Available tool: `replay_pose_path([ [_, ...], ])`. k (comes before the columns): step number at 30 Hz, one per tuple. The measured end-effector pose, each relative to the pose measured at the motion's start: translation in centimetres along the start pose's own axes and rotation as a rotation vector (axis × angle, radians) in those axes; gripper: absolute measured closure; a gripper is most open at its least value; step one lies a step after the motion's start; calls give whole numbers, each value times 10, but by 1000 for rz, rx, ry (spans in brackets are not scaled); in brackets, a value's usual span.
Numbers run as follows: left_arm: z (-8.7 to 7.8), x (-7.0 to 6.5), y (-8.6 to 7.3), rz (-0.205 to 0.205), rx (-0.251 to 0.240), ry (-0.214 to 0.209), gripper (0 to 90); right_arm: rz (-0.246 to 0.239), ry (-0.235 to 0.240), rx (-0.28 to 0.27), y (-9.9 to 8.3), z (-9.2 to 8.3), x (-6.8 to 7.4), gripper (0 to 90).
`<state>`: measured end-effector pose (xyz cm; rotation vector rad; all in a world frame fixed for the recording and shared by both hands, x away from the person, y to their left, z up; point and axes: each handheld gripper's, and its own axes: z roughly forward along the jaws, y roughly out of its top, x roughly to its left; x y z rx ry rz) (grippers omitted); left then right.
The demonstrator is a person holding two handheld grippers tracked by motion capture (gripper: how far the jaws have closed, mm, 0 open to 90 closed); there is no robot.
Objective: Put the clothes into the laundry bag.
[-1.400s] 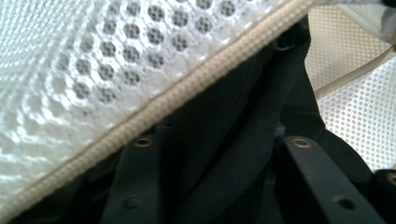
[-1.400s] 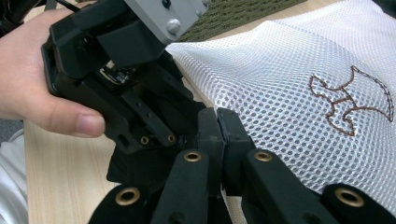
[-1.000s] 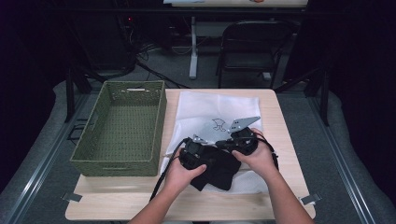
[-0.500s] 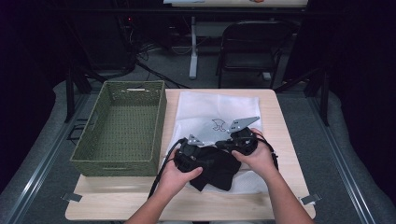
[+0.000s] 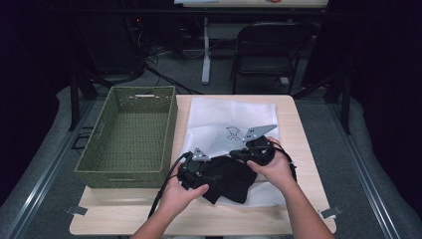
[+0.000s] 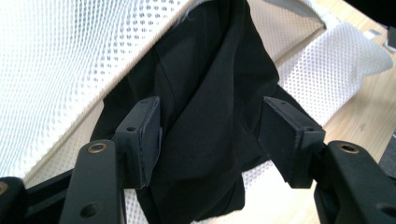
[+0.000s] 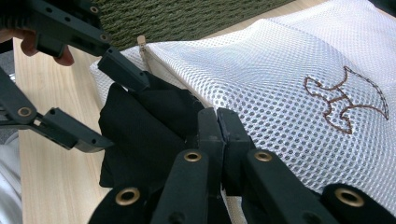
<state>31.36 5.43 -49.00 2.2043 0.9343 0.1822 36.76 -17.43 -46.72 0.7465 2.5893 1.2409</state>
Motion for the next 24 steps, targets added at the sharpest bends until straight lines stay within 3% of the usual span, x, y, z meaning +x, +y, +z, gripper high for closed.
replay_pose_path([
  [8, 5, 4, -9, -8, 29, 7, 379, 1, 0, -1, 0, -1, 0, 893],
  [11, 11, 5, -12, -22, 33, 2, 379, -2, 0, -1, 0, 0, 0, 893],
  [19, 30, 6, -18, -12, 74, 25, 371, -3, -1, -1, 0, 0, 1, 893],
  [24, 40, 7, -20, -27, 82, 14, 351, -5, 0, -1, 0, 0, 1, 893],
])
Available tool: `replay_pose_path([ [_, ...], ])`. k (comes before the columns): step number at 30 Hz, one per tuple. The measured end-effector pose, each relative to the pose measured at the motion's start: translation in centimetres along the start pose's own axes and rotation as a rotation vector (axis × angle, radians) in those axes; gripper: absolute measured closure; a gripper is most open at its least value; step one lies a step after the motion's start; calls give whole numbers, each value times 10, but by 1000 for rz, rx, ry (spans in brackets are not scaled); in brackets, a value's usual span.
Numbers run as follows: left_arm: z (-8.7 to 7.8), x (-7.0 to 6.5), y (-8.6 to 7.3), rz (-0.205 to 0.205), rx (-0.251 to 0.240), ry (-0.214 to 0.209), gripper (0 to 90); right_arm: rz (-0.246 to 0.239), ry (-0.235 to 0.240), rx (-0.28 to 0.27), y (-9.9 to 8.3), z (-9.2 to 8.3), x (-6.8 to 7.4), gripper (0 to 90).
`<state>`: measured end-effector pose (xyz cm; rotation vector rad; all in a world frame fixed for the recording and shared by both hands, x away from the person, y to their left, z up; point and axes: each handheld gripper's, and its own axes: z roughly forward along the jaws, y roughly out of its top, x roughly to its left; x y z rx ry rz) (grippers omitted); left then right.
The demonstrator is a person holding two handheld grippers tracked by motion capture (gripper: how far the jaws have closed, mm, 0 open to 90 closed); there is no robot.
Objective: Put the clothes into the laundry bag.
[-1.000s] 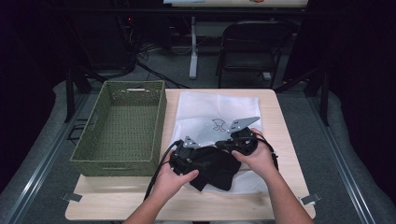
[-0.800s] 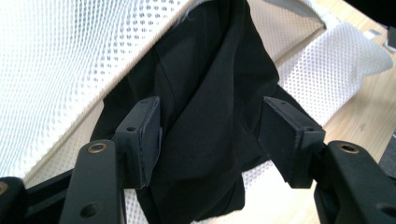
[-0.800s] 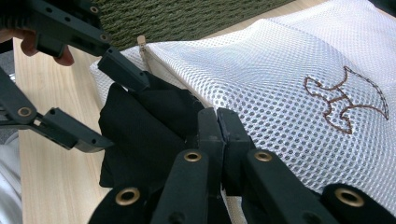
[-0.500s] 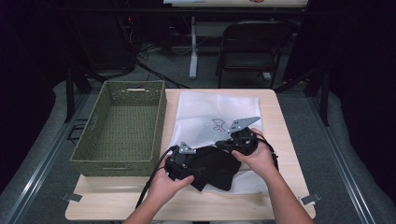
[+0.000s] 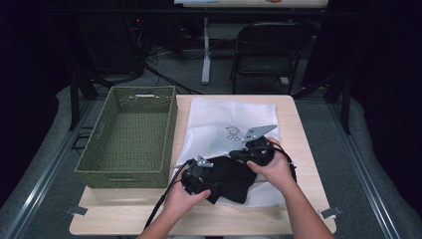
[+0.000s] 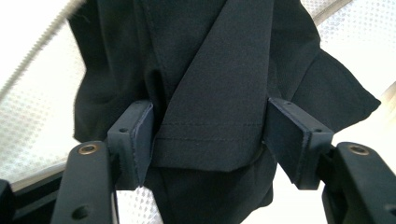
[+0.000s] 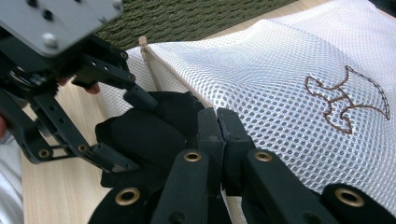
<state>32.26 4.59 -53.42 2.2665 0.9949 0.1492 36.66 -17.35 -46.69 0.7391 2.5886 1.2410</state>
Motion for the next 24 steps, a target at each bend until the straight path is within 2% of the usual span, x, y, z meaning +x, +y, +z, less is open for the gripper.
replay_pose_path([
  [9, 11, -1, 0, -7, 9, -1, 334, 1, 2, 1, 0, 1, 1, 893],
  [13, 15, -1, -1, 2, 12, 7, 335, 1, 1, 0, 0, 0, 1, 892],
  [19, 19, -1, -2, 1, 15, 11, 397, 0, 2, 3, 0, 1, 1, 892],
  [24, 21, 0, -2, 1, 12, 11, 486, 0, 2, 2, 0, 1, 1, 892],
])
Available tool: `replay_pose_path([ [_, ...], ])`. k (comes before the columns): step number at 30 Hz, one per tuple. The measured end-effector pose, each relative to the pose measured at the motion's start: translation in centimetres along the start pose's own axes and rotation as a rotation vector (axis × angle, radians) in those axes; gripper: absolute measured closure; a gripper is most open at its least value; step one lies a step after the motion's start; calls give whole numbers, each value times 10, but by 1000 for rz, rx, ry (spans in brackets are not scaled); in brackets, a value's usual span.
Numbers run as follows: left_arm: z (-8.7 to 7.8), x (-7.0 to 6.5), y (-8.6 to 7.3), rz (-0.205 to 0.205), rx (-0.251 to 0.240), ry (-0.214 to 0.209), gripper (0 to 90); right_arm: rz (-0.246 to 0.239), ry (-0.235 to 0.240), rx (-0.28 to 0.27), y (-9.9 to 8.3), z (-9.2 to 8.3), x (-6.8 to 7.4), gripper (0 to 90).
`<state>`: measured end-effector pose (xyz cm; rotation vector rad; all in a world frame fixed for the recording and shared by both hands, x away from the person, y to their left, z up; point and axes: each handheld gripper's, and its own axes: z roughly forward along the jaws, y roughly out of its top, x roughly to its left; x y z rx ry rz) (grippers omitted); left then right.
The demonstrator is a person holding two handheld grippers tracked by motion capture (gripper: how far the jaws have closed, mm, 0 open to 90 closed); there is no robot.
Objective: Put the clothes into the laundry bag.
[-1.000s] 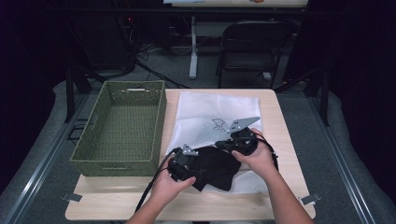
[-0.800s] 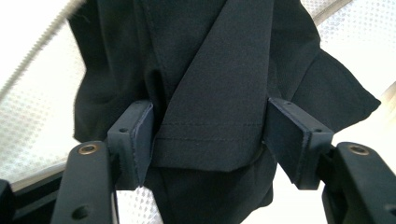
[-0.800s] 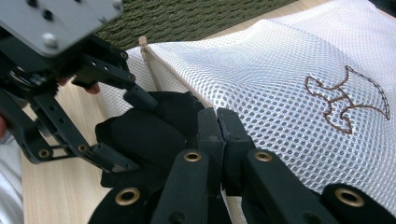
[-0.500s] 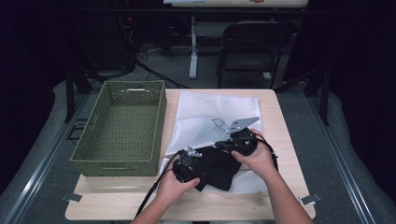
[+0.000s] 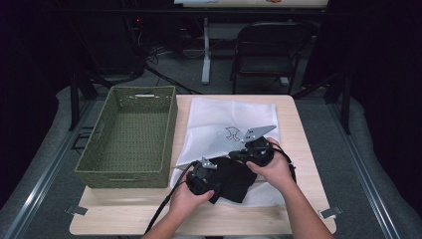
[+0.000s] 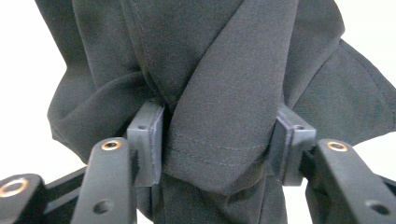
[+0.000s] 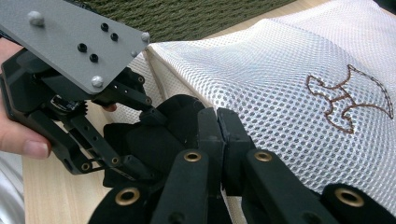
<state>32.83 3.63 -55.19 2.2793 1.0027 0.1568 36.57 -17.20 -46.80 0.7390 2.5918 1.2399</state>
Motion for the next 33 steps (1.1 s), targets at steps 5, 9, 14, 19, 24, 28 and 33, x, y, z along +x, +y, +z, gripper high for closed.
replay_pose_path([
  [5, 1, 1, -1, -10, -5, -1, 582, -2, 1, 4, 0, 1, 1, 892],
  [9, 1, 1, -1, -9, -9, -2, 647, -3, 3, 7, 0, 2, 2, 892],
  [14, 1, 1, -2, -16, -23, -10, 710, -6, 3, 11, 0, 3, 3, 892],
  [19, -1, 1, 0, -27, -39, -22, 741, -10, 6, 11, 1, 3, 4, 892],
  [24, -2, 0, 7, -36, -57, -23, 752, -14, 7, 9, 1, 3, 6, 893],
  [28, -2, -1, 12, -40, -63, -26, 758, -13, 8, 7, 1, 2, 6, 892],
  [33, -1, 0, 20, -42, -70, -19, 764, -12, 10, 6, 1, 2, 6, 893],
])
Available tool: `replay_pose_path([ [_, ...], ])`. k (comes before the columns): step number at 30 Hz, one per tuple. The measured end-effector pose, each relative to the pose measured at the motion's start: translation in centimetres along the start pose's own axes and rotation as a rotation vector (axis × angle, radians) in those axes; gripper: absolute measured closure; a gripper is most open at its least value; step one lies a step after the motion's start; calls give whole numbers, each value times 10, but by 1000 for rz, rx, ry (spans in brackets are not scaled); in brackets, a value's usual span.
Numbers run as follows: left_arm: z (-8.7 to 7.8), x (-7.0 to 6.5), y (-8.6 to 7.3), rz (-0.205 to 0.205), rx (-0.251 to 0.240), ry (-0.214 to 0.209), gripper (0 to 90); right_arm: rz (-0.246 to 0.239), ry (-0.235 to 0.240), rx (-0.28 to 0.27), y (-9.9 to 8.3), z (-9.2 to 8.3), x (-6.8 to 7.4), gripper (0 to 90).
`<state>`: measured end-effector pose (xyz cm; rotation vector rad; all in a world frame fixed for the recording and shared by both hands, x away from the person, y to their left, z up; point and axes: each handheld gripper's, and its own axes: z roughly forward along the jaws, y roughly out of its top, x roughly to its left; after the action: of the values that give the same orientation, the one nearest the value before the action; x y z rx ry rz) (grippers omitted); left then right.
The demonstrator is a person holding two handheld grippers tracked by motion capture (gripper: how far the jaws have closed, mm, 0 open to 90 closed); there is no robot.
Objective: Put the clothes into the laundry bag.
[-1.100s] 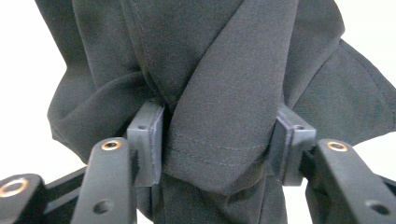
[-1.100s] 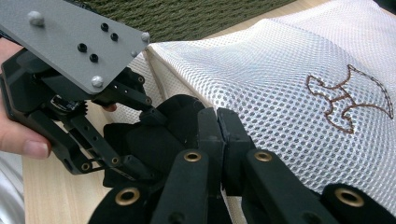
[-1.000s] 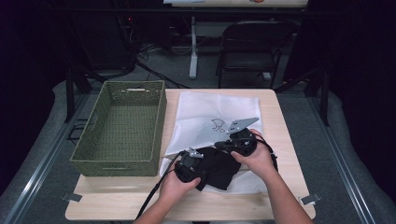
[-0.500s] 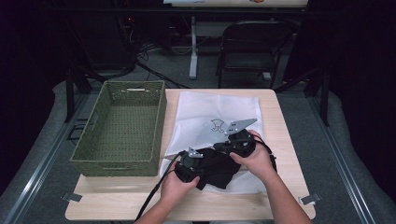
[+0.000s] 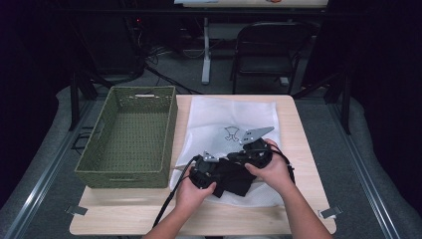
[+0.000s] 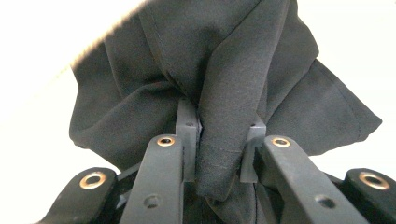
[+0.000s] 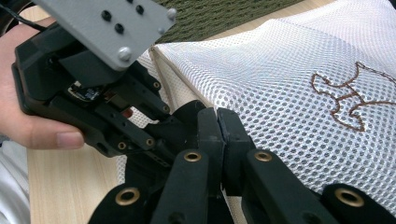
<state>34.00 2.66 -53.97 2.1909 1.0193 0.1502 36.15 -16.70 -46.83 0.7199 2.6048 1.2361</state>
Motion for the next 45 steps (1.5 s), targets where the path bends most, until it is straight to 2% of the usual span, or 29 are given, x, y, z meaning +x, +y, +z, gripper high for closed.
replay_pose_path([
  [10, 3, 3, 10, -13, -18, 3, 770, 2, 6, -4, 0, 0, 0, 892],
  [16, 4, 6, 17, -54, -47, 4, 795, -1, 10, -6, 0, 0, 1, 893],
  [28, 17, 9, 18, -73, -66, 15, 786, 7, 2, 2, -1, 2, 0, 892],
  [33, 16, 7, 16, -56, -67, 16, 730, 5, 3, 0, -1, 2, -1, 893],
  [38, 10, 7, 14, -58, -51, 9, 586, 6, 0, -4, -1, 1, -2, 893],
  [43, 1, 3, 9, -45, -61, 7, 457, 15, -1, -10, -2, -1, -4, 893],
  [45, -4, 1, 6, -33, -61, 4, 431, 16, -2, -8, -2, -1, -4, 893],
])
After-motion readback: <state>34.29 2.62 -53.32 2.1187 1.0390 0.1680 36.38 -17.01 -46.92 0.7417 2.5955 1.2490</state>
